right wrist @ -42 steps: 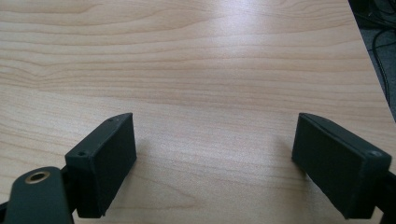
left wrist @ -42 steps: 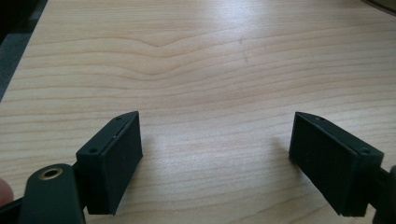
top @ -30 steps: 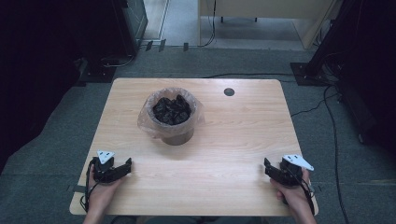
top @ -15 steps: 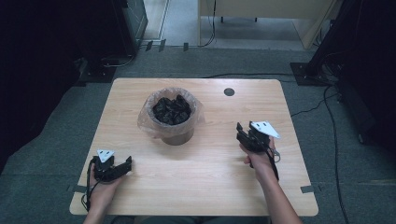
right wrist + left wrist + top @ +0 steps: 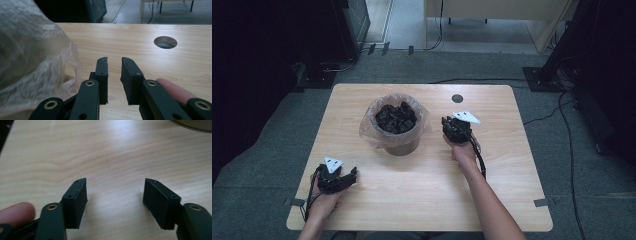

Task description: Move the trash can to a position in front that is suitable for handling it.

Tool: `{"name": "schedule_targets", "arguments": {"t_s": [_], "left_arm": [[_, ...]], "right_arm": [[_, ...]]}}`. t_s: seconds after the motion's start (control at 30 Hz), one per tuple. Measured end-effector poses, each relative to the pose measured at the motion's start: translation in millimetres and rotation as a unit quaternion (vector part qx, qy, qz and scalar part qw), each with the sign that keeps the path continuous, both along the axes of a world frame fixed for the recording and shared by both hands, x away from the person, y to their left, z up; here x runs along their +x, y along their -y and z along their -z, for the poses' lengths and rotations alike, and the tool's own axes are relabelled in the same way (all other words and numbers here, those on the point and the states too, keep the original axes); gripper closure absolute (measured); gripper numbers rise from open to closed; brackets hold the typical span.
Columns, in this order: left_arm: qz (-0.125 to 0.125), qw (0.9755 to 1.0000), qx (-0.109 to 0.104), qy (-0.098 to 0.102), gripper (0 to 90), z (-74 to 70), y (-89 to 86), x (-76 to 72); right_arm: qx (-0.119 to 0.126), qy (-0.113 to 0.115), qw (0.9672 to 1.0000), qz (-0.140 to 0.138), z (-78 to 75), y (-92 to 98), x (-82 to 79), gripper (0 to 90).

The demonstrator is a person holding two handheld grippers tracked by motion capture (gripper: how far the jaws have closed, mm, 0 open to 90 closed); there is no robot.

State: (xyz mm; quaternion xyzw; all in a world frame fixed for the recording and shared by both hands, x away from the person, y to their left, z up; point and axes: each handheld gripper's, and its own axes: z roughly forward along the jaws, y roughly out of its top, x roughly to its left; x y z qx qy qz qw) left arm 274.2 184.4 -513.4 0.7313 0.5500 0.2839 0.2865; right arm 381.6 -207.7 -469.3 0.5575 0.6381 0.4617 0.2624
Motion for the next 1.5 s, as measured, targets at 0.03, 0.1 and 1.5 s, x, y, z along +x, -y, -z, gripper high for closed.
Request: {"name": "schedule_targets", "arguments": {"t_s": [0.03,0.1,1.5], "left_arm": [[-0.003,1.0000,-0.006,-0.006,38.5,-1.3,1.6,4.2],[-0.016,0.9993,-0.032,-0.011,39.5,-5.3,3.5,14.0],[-0.038,0.9781,-0.203,0.025,90.0,-39.6,73.3,138.2]], "right_arm": [[0.004,0.001,1.0000,0.007,1.1,-1.9,2.8,77.3],[0.007,-0.001,0.9996,0.026,3.9,-4.1,8.2,79.1],[-0.074,-0.002,0.9945,-0.075,4.0,-61.4,56.0,90.0]]}}
